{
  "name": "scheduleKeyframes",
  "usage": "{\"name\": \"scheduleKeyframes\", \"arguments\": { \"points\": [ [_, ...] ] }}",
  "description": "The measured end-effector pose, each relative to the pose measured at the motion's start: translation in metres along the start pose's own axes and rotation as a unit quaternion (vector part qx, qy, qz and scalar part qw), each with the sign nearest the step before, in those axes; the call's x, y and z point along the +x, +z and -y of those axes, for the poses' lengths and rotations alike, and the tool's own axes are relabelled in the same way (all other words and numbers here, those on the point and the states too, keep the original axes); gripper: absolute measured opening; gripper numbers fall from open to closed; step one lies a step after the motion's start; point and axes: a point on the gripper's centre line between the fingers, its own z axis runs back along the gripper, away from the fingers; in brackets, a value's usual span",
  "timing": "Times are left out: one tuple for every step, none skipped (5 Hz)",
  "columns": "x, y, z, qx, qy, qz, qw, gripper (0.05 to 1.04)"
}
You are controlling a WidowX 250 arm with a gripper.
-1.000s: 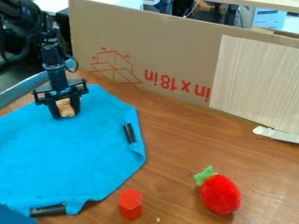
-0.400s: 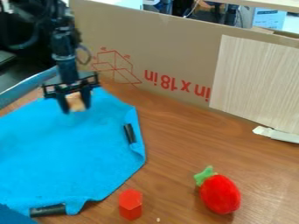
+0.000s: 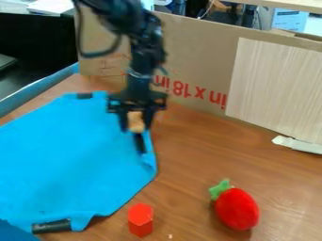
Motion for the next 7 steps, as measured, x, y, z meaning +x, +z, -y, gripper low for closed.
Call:
{"name": "scheduleKeyframes", "arguments": {
  "points": [
    [-0.033, 0.000, 0.035, 0.002, -0.027, 0.020, 0.9995, 0.580],
    [-0.060, 0.008, 0.060, 0.004, -0.050, 0.017, 0.9986, 0.580],
    [-0.075, 0.005, 0.083, 0.021, -0.063, 0.035, 0.9972, 0.580],
    [-0.088, 0.002, 0.100, 0.023, -0.078, 0.034, 0.9961, 0.588],
    [-0.089, 0.001, 0.108, 0.003, -0.062, 0.052, 0.9967, 0.657],
    [-0.086, 0.000, 0.097, -0.015, -0.050, 0.024, 0.9983, 0.931],
    [-0.076, 0.010, 0.075, -0.022, -0.049, -0.006, 0.9985, 1.005]
  ]
}}
